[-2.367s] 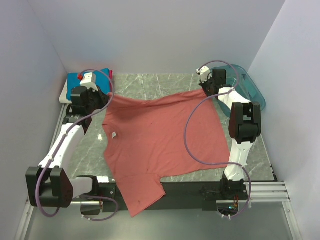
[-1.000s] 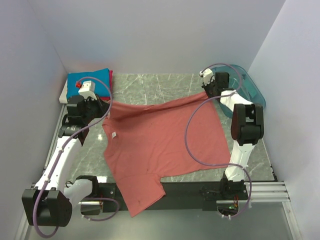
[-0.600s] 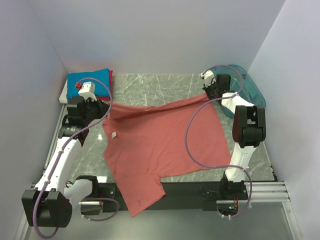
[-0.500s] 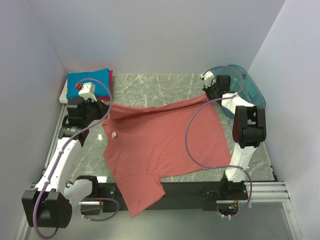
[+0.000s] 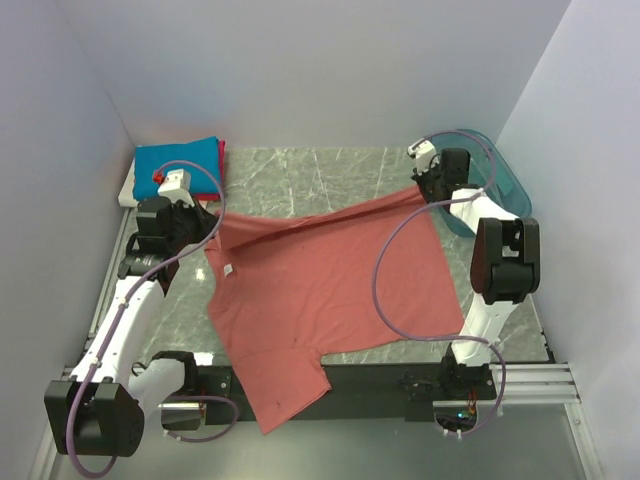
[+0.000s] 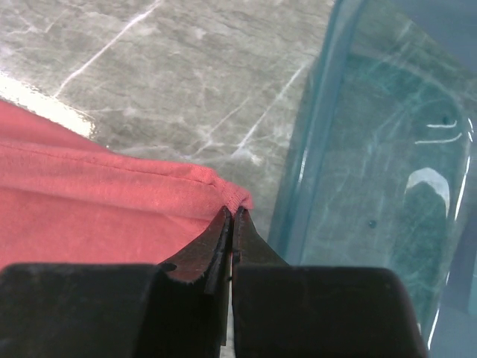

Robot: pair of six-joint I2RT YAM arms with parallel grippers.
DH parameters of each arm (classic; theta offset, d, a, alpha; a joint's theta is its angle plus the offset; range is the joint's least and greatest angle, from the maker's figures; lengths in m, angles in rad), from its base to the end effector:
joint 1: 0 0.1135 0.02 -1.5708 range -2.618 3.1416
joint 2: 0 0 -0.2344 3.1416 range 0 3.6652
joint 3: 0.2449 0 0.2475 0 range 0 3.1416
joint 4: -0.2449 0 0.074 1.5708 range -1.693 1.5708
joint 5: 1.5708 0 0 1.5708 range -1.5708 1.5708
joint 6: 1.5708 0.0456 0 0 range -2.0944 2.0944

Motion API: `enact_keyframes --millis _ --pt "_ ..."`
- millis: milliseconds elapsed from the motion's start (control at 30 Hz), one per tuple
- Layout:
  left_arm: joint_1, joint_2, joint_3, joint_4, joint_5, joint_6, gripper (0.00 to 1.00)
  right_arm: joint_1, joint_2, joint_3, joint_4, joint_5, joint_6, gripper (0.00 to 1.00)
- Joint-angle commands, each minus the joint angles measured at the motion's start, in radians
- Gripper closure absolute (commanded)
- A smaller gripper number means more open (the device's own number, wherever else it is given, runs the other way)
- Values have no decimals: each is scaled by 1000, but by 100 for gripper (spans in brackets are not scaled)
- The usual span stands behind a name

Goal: Fold and stack the t-shirts
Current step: Fold the tshirt

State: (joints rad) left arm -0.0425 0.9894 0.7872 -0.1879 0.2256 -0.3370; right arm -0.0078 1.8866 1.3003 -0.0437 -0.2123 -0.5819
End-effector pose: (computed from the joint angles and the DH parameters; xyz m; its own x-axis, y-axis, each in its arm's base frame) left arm 0.2474 -0.0207 0.2749 -0.4406 -0.3038 -0.8447 0.1085 0.9161 -0.3861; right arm 0.4219 0.0063 0.1836 -0.4028 -0.5341 -0.7433 -0.4596 0.8203 -0.3404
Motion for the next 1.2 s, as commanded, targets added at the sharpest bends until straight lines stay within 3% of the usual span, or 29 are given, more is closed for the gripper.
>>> enact_keyframes --millis 0,867,1000,1067,1100,1167 --pt "3 -31 -5 24 -25 4 100 -14 -58 -25 42 -9 -10 100" --pt "3 -55 -28 7 -16 10 100 -23 -95 -91 39 -22 -29 99" --pt "3 -58 -32 5 -11 10 100 -27 -109 -102 21 -22 -36 91" --pt "3 -57 -34 5 -6 10 100 -34 -116 -110 12 -27 -44 79" --pt "3 -58 -32 4 -8 10 100 -35 -130 -124 10 -30 -48 68" --pt "3 -58 -34 8 0 12 100 -43 -147 -147 7 -44 -59 59"
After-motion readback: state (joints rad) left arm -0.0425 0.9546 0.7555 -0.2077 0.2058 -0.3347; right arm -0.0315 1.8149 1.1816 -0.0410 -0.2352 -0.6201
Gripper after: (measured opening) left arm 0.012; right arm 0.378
